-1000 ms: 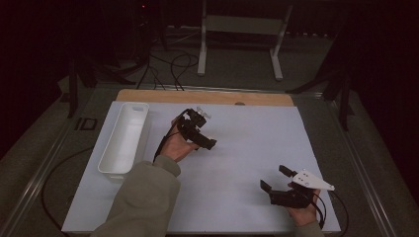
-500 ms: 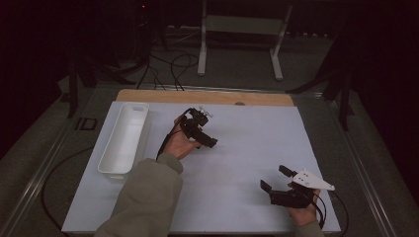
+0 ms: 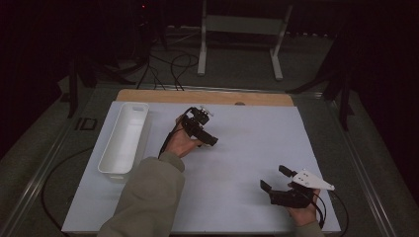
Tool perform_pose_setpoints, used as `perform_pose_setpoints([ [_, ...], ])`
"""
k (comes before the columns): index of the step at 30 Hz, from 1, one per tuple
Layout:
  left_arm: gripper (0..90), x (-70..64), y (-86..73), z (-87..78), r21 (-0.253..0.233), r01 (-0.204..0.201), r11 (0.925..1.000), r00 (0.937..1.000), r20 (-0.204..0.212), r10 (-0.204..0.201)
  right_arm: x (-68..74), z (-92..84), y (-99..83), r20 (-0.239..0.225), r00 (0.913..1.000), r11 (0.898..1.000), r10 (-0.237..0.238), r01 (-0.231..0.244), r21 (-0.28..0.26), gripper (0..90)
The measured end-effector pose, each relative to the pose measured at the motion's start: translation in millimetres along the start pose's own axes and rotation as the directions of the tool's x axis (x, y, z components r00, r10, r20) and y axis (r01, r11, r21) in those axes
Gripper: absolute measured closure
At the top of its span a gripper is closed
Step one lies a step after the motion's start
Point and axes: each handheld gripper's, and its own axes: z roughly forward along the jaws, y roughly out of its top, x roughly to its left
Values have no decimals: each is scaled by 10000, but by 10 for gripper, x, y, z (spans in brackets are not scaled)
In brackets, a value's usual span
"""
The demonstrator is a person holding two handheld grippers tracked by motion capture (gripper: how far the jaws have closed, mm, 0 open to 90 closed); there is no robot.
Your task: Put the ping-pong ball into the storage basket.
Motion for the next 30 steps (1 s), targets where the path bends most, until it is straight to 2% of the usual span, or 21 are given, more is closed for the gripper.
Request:
perform_pose_setpoints([
  [14, 1, 19, -5, 124, 249, 149, 9996, 9999, -9, -149, -3, 3, -3, -2, 10000, 10000, 8, -7, 30, 73],
  [30, 2, 15, -10, 244, 397, 400, 9984, 9990, 179, -408, -6, 8, -4, 6, 10000, 10000, -19, 19, 55, 73],
])
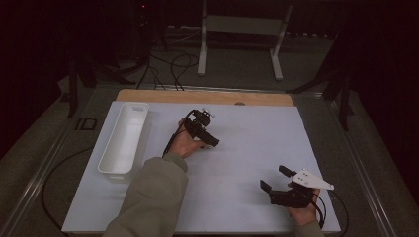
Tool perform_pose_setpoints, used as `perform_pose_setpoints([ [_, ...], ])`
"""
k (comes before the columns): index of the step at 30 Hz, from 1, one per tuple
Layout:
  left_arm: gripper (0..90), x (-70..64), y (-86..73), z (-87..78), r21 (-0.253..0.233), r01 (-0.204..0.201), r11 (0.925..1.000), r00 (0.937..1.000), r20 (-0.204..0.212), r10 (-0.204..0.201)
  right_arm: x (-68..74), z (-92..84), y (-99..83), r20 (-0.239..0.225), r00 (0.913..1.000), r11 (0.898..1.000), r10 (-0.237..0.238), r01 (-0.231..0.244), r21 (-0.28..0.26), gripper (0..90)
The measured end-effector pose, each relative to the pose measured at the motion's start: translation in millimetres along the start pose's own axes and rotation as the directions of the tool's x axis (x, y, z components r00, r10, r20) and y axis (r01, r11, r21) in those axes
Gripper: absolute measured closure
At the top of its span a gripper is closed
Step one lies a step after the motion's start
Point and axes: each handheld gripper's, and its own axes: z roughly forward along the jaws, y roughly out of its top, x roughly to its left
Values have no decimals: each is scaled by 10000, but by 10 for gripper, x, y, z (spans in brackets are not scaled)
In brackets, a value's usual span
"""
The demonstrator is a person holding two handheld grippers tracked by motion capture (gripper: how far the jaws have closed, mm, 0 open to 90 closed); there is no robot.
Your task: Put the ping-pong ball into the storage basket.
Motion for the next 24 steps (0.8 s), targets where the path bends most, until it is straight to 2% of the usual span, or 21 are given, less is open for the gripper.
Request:
perform_pose_setpoints([
  [7, 29, -7, -2, 53, 185, 90, 9998, 9999, -65, -89, -1, 1, -1, 12, 10000, 10000, 14, -14, 19, 73],
  [15, 127, -27, -2, 79, 243, 133, 9996, 9997, -211, -128, -2, 0, -1, 27, 10000, 10000, 26, -26, 20, 73],
  [22, 309, -35, -7, 124, 361, 128, 9993, 9999, 10, -128, -1, -3, 0, 31, 10000, 10000, 35, -35, 20, 73],
  [24, 357, -41, -9, 144, 450, 108, 9989, 9999, -97, -104, 0, -3, 0, 35, 10000, 10000, 51, -51, 17, 73],
])
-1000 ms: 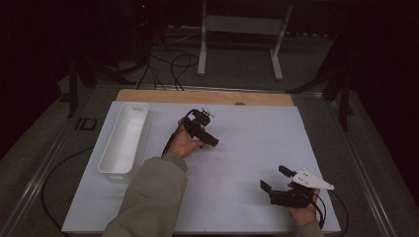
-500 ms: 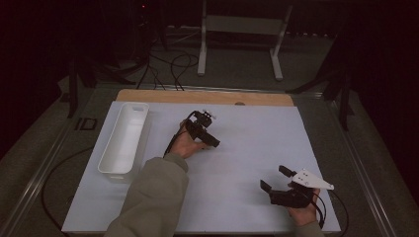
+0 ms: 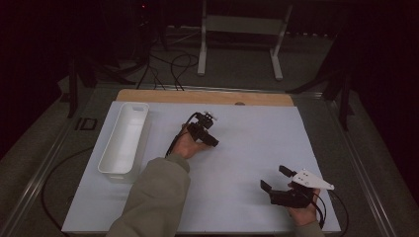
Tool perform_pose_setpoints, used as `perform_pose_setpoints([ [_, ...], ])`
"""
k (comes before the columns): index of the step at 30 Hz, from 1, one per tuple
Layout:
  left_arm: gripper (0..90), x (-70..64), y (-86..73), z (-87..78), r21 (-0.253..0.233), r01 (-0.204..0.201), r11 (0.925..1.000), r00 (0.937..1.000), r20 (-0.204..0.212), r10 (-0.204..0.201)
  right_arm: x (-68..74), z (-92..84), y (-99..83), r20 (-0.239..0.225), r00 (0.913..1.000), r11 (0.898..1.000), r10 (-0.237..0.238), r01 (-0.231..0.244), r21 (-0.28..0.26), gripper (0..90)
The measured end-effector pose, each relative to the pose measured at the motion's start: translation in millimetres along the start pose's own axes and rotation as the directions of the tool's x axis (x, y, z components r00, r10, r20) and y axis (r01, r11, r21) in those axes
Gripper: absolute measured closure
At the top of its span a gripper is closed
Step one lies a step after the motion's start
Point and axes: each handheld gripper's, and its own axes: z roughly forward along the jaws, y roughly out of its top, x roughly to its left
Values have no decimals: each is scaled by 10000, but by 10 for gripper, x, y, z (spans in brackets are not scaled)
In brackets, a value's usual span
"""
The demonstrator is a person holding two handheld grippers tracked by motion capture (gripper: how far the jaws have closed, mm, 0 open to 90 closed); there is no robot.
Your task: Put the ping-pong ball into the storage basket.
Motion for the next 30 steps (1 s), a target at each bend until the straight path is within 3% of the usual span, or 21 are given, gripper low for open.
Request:
perform_pose_setpoints([
  [8, 503, -10, -12, 70, 312, 84, 9995, 9999, 145, -88, 0, -2, 1, 14, 10000, 10000, 13, -13, -7, 73],
  [30, 515, 4, -13, -43, 61, 89, 9999, 10000, -30, -89, -18, 2, -5, 16, 10000, 10000, 16, -16, -74, 73],
])
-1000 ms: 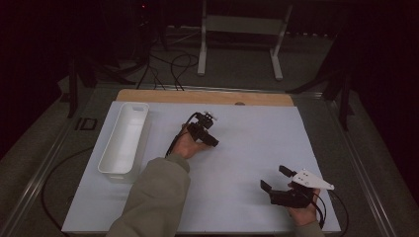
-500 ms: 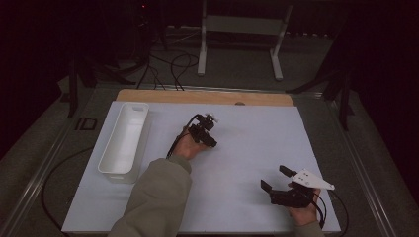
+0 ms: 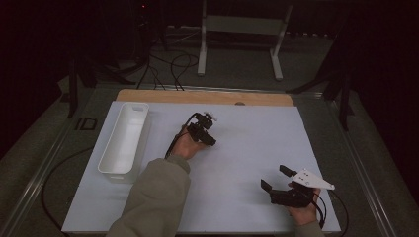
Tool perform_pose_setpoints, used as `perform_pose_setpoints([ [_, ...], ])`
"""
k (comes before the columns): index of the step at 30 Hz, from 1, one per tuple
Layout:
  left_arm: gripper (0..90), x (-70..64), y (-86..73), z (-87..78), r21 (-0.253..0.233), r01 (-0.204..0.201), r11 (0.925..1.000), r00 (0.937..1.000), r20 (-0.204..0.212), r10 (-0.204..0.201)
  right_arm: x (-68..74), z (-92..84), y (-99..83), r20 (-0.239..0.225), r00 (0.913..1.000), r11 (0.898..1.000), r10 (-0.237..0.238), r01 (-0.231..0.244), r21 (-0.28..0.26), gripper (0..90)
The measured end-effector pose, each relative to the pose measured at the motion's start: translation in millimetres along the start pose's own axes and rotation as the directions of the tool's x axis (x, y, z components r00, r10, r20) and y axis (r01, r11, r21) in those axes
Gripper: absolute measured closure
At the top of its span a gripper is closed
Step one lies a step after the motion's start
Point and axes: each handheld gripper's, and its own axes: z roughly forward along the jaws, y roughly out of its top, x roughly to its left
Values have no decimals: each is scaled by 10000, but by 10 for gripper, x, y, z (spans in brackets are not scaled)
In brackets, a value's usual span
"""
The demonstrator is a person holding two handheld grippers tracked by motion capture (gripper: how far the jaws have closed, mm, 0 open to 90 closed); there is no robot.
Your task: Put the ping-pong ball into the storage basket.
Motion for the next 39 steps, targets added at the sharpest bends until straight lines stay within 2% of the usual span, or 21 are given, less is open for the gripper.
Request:
perform_pose_setpoints([
  [11, 515, 16, -4, -99, -16, 13, 10000, 9999, -129, -13, 1, -14, 10, 253, 9996, 9996, -87, 93, -255, 68],
  [21, 516, 28, -2, -177, -135, -14, 9999, 9998, -215, 11, -2, 3, 10, 243, 9995, 9994, -213, 220, -275, 68],
  [22, 516, 43, -1, -225, -283, 93, 9996, 9998, -172, -98, -4, 6, 9, 255, 9995, 9994, -202, 209, -272, 68],
  [26, 515, 59, -8, -287, -431, 112, 9990, 9998, -160, -119, -8, 14, 12, 278, 9992, 9992, -275, 284, -294, 69],
  [39, 515, 68, -19, -458, -697, 1, 9976, 9996, -274, -20, -28, 28, 10, 302, 9990, 9988, -325, 335, -344, 69],
])
